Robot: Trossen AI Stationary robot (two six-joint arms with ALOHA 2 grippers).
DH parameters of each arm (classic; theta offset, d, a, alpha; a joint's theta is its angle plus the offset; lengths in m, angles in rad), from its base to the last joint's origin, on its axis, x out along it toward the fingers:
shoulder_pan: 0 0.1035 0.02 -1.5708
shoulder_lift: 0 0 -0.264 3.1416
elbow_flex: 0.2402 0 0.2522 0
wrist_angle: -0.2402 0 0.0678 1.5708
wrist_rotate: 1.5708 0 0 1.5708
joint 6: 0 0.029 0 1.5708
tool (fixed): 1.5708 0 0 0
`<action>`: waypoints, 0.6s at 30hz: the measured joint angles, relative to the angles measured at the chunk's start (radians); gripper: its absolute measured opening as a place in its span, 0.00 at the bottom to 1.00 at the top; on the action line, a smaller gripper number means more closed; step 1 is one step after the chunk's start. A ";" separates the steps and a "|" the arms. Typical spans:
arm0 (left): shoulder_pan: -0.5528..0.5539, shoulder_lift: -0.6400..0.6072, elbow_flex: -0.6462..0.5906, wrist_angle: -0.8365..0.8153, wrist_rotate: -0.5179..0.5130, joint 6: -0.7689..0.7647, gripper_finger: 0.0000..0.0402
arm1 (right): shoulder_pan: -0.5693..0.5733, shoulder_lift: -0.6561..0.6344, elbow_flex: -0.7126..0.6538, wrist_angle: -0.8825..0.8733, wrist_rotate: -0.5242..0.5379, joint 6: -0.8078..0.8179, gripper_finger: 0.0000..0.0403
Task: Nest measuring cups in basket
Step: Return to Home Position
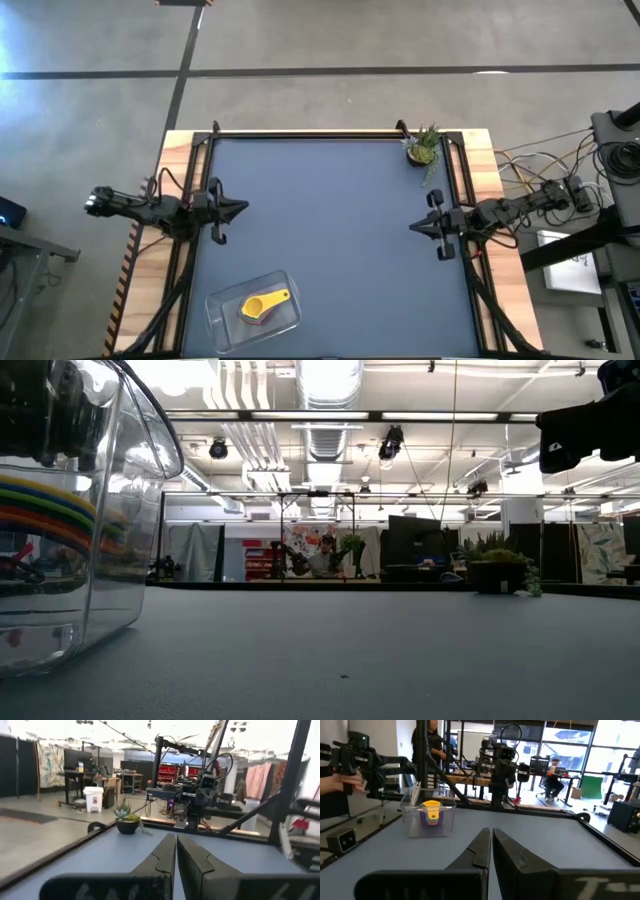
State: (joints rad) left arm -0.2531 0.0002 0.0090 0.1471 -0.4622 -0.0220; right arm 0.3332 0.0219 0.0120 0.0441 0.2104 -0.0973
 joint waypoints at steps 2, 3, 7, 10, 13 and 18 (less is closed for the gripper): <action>0.000 0.000 0.002 0.000 -0.006 -0.041 0.00 | 0.000 -0.001 0.000 -0.001 0.000 0.001 0.02; 0.000 0.001 0.004 -0.001 -0.012 -0.043 0.00 | 0.000 -0.001 0.000 -0.001 0.000 0.001 0.02; 0.000 0.004 0.008 0.001 -0.018 -0.032 0.00 | 0.000 0.005 0.000 -0.002 0.000 -0.003 0.02; 0.000 0.004 0.009 0.000 -0.018 -0.032 0.00 | 0.000 0.007 0.000 -0.003 0.000 -0.017 0.02; 0.000 0.005 0.009 0.001 -0.018 -0.032 0.00 | 0.000 0.007 0.000 -0.004 0.000 -0.017 0.02; 0.000 0.005 0.009 0.000 -0.018 -0.032 0.00 | 0.000 0.007 0.000 -0.005 0.000 -0.017 0.02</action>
State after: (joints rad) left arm -0.2531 0.0048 0.0181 0.1474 -0.4801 -0.0540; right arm 0.3332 0.0292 0.0116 0.0391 0.2100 -0.1143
